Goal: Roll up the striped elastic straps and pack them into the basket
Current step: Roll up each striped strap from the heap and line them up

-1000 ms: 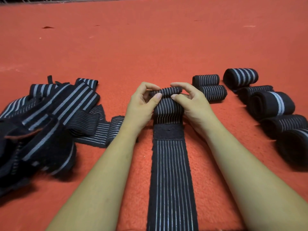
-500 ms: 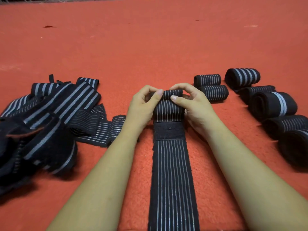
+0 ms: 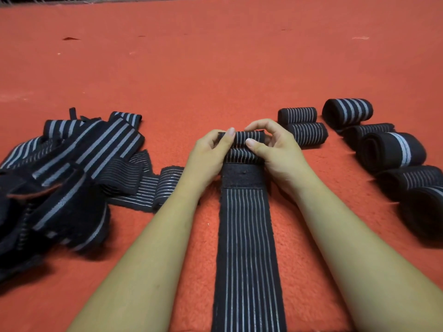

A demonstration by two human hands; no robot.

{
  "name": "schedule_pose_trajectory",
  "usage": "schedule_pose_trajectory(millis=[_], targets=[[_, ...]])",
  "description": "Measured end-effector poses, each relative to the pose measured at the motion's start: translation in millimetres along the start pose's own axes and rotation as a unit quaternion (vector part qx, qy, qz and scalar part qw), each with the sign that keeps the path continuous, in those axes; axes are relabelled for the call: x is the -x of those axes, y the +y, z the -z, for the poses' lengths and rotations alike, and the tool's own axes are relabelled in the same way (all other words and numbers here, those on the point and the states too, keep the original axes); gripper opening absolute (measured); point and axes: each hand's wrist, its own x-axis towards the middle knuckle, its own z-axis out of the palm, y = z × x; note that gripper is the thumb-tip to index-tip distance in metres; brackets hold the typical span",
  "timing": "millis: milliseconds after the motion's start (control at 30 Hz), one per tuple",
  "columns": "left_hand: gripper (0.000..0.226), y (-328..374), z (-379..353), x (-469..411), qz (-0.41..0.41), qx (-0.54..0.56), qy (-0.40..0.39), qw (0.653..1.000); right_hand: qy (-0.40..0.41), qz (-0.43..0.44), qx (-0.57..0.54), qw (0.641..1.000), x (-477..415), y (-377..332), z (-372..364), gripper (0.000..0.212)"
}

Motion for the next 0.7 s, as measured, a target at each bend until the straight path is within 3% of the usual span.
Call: schedule_pose_trajectory(millis=[300,433,567,633,700], targets=[[0.006,-3.0,2.4,-1.3,-0.035,0.057,-0.022,0.998,0.015,-0.054,-0.025,0.998,-1.7,-0.9,-2.1,0.011],[0.018,-5.6,6.0,-2.0,-0.062,0.024,-0.032,0.997,0.032,-0.072,0.03,0.996,-2.7,4.3,-1.9,0.026],[0.022,-4.3,4.5,-0.1,-0.038,0.013,-0.039,0.998,0.019,-0.064,-0.024,0.998,-2.2,3.3,1.4,0.024],[0.013,-2.1,2.7,0.5,-0.022,-0.001,-0.03,0.999,0.014,-0.052,-0.014,0.998,-2.0,3.8,0.9,0.023],[0.02,-0.8,-0.1,0.7,-0.002,-0.024,-0.013,1.0,0.007,-0.038,0.012,0.999,-1.7,4.3,0.7,0.021]])
